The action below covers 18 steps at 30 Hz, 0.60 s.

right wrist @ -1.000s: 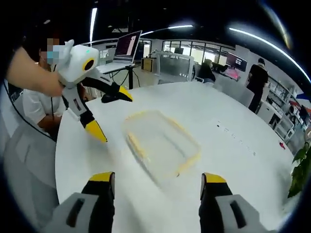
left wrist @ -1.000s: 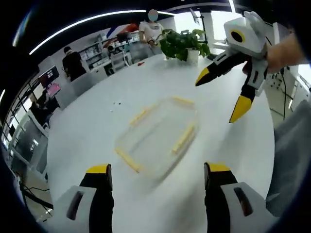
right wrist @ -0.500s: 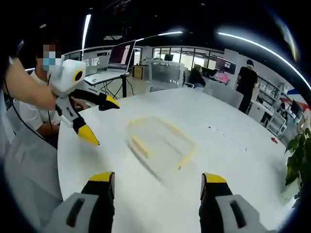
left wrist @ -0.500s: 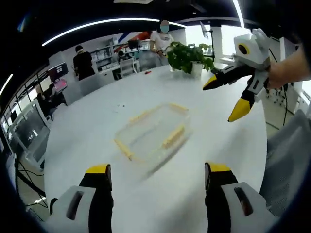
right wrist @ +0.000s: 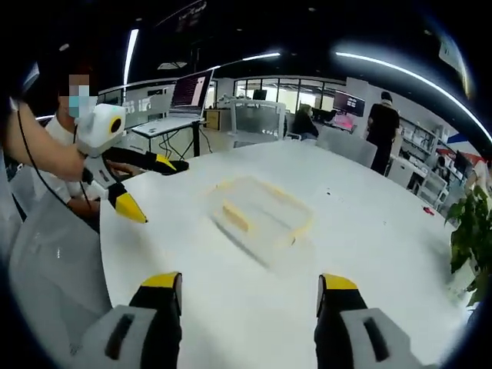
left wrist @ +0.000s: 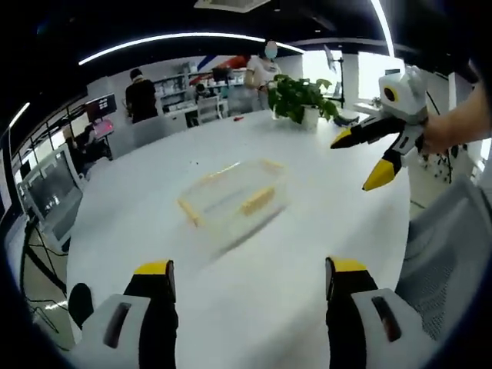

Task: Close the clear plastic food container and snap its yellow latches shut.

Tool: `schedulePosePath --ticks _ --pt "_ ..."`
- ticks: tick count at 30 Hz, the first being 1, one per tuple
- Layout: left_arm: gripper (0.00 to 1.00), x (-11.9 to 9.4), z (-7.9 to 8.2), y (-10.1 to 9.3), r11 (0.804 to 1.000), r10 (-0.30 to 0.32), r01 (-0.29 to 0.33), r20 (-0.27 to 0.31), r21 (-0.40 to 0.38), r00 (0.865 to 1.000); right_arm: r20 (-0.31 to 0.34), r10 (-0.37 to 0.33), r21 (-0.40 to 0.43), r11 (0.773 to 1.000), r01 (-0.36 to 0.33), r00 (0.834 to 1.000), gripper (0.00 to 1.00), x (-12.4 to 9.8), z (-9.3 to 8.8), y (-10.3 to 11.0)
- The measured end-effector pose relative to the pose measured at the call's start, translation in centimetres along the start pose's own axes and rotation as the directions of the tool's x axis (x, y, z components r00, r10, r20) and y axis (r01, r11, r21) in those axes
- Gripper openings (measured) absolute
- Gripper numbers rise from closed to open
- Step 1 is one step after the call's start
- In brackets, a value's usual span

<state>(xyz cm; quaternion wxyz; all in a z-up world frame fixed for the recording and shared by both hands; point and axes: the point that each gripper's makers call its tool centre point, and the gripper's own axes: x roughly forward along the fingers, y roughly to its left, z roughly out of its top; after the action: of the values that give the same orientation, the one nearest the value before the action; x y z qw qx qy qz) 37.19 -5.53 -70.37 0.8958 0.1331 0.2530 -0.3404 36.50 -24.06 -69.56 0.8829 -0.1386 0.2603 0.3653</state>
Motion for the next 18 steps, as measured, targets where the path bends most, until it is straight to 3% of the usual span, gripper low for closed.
schedulePosePath --ticks 10,18 --pt "0.78 -2.6 -2.1 -0.4 0.999 0.031 -0.032 -0.024 -0.019 0.999 0.053 -0.029 0.021 0.999 0.028 0.998 0.71 -1.9 -0.7 1.5" --pt "0.77 -3.9 -3.8 -1.6 0.998 0.042 -0.043 -0.029 -0.040 0.999 0.037 -0.040 0.027 0.999 0.039 0.998 0.71 -2.9 -2.5 2.9"
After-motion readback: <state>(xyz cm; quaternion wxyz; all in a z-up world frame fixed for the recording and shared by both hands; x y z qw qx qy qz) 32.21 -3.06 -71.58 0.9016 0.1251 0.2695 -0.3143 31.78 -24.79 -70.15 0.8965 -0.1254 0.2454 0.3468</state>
